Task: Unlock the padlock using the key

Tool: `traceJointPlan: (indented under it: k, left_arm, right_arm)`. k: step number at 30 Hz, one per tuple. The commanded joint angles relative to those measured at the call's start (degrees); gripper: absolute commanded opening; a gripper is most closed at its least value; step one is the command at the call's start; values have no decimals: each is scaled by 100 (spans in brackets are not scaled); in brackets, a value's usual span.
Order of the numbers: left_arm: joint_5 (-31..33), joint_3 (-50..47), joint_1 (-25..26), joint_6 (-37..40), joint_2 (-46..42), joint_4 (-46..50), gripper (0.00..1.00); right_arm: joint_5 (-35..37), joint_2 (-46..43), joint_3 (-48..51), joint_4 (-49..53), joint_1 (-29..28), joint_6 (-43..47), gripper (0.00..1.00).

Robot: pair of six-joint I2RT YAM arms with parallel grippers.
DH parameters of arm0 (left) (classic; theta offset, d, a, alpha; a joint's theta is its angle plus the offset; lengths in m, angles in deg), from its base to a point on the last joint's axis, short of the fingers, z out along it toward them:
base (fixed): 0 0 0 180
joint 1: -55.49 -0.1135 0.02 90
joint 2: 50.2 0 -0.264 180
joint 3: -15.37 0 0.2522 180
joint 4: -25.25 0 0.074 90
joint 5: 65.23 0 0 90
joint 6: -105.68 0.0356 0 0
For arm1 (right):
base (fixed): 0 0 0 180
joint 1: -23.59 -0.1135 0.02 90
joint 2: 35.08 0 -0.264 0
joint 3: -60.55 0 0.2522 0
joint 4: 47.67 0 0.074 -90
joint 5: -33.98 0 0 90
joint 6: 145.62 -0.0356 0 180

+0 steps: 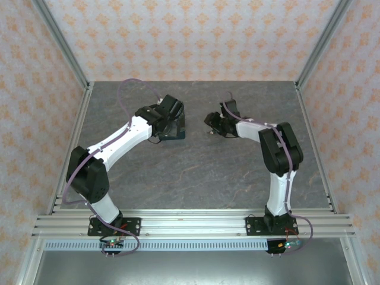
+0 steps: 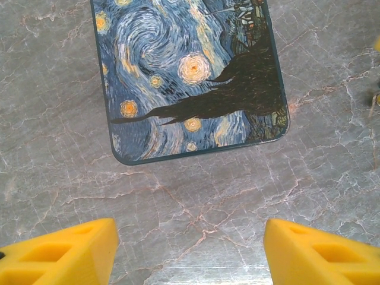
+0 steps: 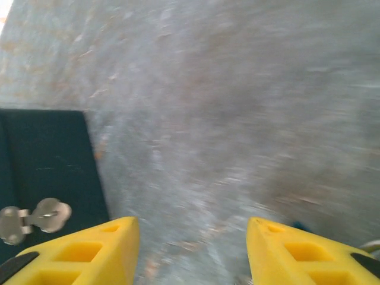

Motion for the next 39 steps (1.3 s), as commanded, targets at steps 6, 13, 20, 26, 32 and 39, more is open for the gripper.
traceJointPlan:
  k: [6, 13, 20, 26, 32, 39]
  left_arm:
    - [279, -141, -67, -18, -415, 61, 68]
    - [1564, -892, -255, -28, -1249, -638, 82]
    - [3151, -2677, -682, 635, -2499, -2569, 100]
    - [3378, -3915, -1668, 774, -2771, -3774, 100]
    - [3103, -5134, -2159, 1235, -2329, -6054, 100]
    - [2306, -5609, -2353, 1843, -1757, -7798, 100]
  right_arm:
    - [-54, -2233, 1377, -637, 300, 259, 55]
    - [810, -4095, 1866, 515, 410, 1175, 99]
    - [2868, -5008, 1842, 1821, 527, 2163, 99]
    - [4606, -5219, 2779, 893, 577, 2820, 99]
    - [5236, -5164, 3829, -716, 654, 3218, 99]
    - [4995, -4260, 4446, -2339, 1354, 3415, 99]
